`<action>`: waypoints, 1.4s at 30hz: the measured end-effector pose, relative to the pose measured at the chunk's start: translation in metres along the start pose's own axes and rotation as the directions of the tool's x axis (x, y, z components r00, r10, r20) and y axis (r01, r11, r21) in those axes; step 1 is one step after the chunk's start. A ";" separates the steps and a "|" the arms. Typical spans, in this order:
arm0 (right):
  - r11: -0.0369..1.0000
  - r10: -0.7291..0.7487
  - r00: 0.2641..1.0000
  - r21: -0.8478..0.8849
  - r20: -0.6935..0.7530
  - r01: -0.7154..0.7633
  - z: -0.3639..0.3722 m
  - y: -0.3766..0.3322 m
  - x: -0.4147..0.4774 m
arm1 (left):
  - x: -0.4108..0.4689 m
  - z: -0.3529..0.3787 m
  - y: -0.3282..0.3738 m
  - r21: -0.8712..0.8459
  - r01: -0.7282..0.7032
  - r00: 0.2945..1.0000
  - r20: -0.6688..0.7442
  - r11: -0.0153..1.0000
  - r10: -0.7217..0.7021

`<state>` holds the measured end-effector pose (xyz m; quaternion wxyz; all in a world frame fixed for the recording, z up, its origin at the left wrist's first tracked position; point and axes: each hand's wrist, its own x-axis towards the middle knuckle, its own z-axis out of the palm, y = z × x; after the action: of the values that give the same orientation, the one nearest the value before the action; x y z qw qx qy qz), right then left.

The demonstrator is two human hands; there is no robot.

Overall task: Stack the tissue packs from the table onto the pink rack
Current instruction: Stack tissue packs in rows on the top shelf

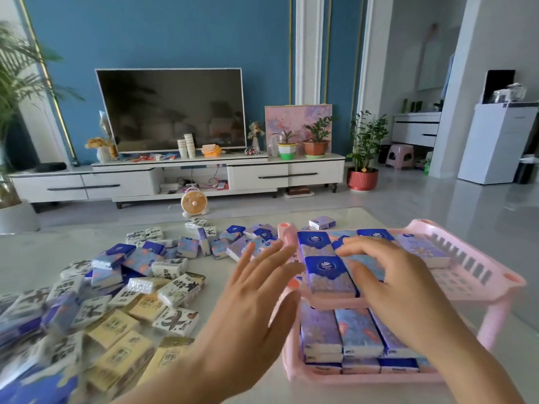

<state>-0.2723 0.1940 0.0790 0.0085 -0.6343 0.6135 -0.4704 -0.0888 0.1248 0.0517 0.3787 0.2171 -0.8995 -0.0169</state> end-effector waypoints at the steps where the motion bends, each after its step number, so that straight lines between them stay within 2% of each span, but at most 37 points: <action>1: 0.997 -0.047 0.998 0.061 -0.041 0.049 0.005 -0.013 -0.001 | -0.008 -0.005 -0.010 0.021 0.018 0.999 -0.029 1.000 -0.017; 3: 0.963 -0.086 0.994 0.249 -0.069 0.101 0.017 -0.042 -0.004 | -0.025 -0.015 -0.031 0.039 0.115 0.993 -0.040 0.993 -0.114; 5: 0.909 -0.107 0.994 0.402 -0.032 0.111 0.039 -0.068 -0.011 | -0.041 -0.024 -0.049 0.013 0.277 0.961 -0.025 0.961 -0.277; 9: 0.892 -0.215 0.964 0.435 0.159 0.127 0.105 -0.093 -0.026 | -0.063 -0.035 -0.079 -0.042 0.484 0.874 0.061 0.874 -0.481; 11: 0.894 -0.165 0.951 0.446 0.262 0.032 0.138 -0.091 -0.030 | -0.068 -0.037 -0.093 -0.043 0.531 0.846 0.083 0.846 -0.527; 13: 0.888 -0.091 0.947 0.455 0.307 -0.063 0.164 -0.083 -0.026 | -0.069 -0.036 -0.103 -0.032 0.569 0.820 0.093 0.821 -0.565; 15: 0.866 0.037 0.961 0.471 0.275 -0.168 0.184 -0.073 -0.014 | -0.065 -0.034 -0.113 -0.025 0.591 0.803 0.110 0.806 -0.585; 17: 0.839 0.180 0.967 0.486 0.179 -0.246 0.200 -0.060 0.004 | -0.057 -0.029 -0.123 -0.018 0.586 0.805 0.121 0.810 -0.581; 20: 0.840 0.387 0.920 0.390 0.053 -0.376 0.220 -0.034 0.033 | -0.038 -0.013 -0.137 -0.021 0.581 0.809 0.124 0.814 -0.575; 23: 0.843 0.506 0.861 0.241 -0.049 -0.481 0.238 -0.004 0.060 | -0.018 0.017 -0.150 -0.027 0.580 0.806 0.160 0.814 -0.570; 26: 0.832 0.551 0.806 0.063 -0.218 -0.551 0.251 0.017 0.078 | -0.005 0.048 -0.162 -0.026 0.556 0.816 0.207 0.831 -0.540; 29: 0.824 0.505 0.793 -0.084 -0.342 -0.561 0.260 0.030 0.087 | 0.007 0.070 -0.173 -0.006 0.532 0.821 0.248 0.847 -0.515; 33: 0.748 0.521 0.769 -0.235 -0.371 -0.620 0.267 0.049 0.098 | 0.027 0.086 -0.191 0.033 0.486 0.837 0.267 0.873 -0.477; 35: 0.724 0.467 0.773 -0.316 -0.430 -0.613 0.274 0.058 0.105 | 0.042 0.091 -0.199 0.059 0.454 0.847 0.281 0.889 -0.451; 39: 0.694 0.470 0.796 -0.397 -0.381 -0.600 0.282 0.074 0.112 | 0.077 0.105 -0.208 0.141 0.279 0.885 0.345 0.950 -0.311; 42: 0.604 0.481 0.811 -0.544 -0.333 -0.582 0.286 0.088 0.119 | 0.098 0.120 -0.220 0.209 0.229 0.848 0.436 0.951 -0.301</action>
<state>-0.1896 -0.0830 -0.0618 -0.1089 -0.3501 0.8924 -0.2629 -0.1487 -0.1300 -0.0108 0.1300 0.3567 -0.9236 -0.0530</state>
